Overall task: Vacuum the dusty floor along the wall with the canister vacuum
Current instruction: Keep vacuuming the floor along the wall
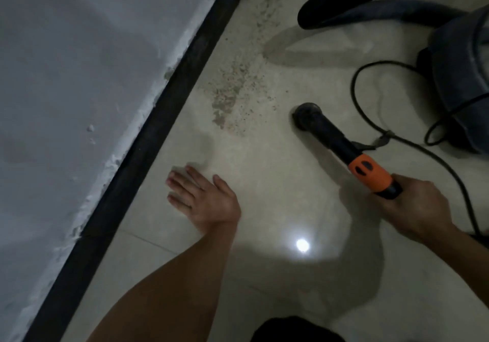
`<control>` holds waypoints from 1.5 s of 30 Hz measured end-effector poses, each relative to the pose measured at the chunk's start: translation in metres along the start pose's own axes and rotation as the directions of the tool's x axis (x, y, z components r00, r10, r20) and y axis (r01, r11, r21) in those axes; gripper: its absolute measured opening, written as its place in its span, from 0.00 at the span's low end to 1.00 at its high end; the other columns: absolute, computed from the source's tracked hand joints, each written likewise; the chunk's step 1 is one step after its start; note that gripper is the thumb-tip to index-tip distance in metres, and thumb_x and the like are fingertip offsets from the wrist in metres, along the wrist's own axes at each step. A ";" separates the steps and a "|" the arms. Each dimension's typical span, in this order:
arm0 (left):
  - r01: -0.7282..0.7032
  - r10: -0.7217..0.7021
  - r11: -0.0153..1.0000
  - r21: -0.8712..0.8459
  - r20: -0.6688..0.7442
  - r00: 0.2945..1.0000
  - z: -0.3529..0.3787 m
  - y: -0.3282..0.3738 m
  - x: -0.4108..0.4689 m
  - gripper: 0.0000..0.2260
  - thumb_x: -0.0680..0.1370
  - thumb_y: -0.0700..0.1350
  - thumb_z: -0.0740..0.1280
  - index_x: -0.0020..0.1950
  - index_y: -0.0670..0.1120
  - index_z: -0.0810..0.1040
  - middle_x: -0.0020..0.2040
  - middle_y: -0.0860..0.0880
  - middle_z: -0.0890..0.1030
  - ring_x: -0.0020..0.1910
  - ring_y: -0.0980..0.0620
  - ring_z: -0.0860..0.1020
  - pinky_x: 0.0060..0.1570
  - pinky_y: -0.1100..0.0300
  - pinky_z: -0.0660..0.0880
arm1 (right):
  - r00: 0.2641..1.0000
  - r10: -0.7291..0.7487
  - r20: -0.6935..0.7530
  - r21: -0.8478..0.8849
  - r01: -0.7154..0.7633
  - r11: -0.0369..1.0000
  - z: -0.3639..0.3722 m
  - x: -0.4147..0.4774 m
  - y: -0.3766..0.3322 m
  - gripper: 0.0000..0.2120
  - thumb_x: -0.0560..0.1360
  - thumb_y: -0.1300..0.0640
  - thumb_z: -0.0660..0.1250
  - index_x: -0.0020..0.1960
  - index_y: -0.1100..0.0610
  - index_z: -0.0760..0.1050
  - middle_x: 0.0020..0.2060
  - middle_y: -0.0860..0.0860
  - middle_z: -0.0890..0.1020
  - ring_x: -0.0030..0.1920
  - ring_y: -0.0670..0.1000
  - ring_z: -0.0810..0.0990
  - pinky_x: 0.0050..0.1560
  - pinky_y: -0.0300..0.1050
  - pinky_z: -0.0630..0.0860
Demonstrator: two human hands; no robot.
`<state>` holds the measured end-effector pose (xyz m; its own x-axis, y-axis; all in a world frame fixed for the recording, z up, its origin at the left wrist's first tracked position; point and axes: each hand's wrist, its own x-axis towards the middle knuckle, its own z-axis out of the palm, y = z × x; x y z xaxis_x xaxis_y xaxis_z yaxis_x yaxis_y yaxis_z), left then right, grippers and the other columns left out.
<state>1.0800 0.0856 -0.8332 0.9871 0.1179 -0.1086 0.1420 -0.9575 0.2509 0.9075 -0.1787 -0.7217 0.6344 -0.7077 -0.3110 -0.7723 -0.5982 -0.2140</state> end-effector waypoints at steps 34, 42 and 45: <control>0.025 -0.029 0.998 0.056 0.076 0.997 -0.009 0.004 -0.004 0.29 0.81 0.54 0.45 0.78 0.39 0.51 0.77 0.35 0.50 0.77 0.37 0.47 0.74 0.39 0.45 | 0.951 -0.309 -0.023 -0.067 0.306 0.950 0.018 0.029 -0.052 0.16 0.65 0.39 0.71 0.39 0.51 0.75 0.24 0.49 0.70 0.31 0.59 0.79 0.33 0.43 0.64; 0.033 -0.040 0.996 0.085 0.092 0.995 -0.012 0.005 -0.005 0.30 0.81 0.55 0.44 0.78 0.40 0.48 0.78 0.36 0.46 0.77 0.39 0.43 0.74 0.40 0.42 | 0.973 -0.224 -0.062 -0.049 0.221 0.974 0.005 0.059 -0.056 0.14 0.68 0.43 0.71 0.43 0.54 0.78 0.30 0.57 0.78 0.34 0.60 0.78 0.35 0.45 0.67; 0.037 -0.046 0.995 0.094 0.097 0.994 -0.012 0.006 -0.004 0.30 0.81 0.55 0.44 0.79 0.40 0.48 0.78 0.36 0.45 0.77 0.39 0.42 0.74 0.41 0.42 | 0.952 -0.304 -0.035 -0.052 0.302 0.952 0.007 0.054 -0.067 0.14 0.68 0.42 0.71 0.41 0.53 0.76 0.30 0.58 0.78 0.33 0.62 0.79 0.34 0.46 0.66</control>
<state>1.0775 0.0825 -0.8195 0.9676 0.1359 -0.2127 0.1709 -0.9729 0.1555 0.9927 -0.1744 -0.7302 0.8402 -0.5048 -0.1980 -0.5413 -0.8030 -0.2495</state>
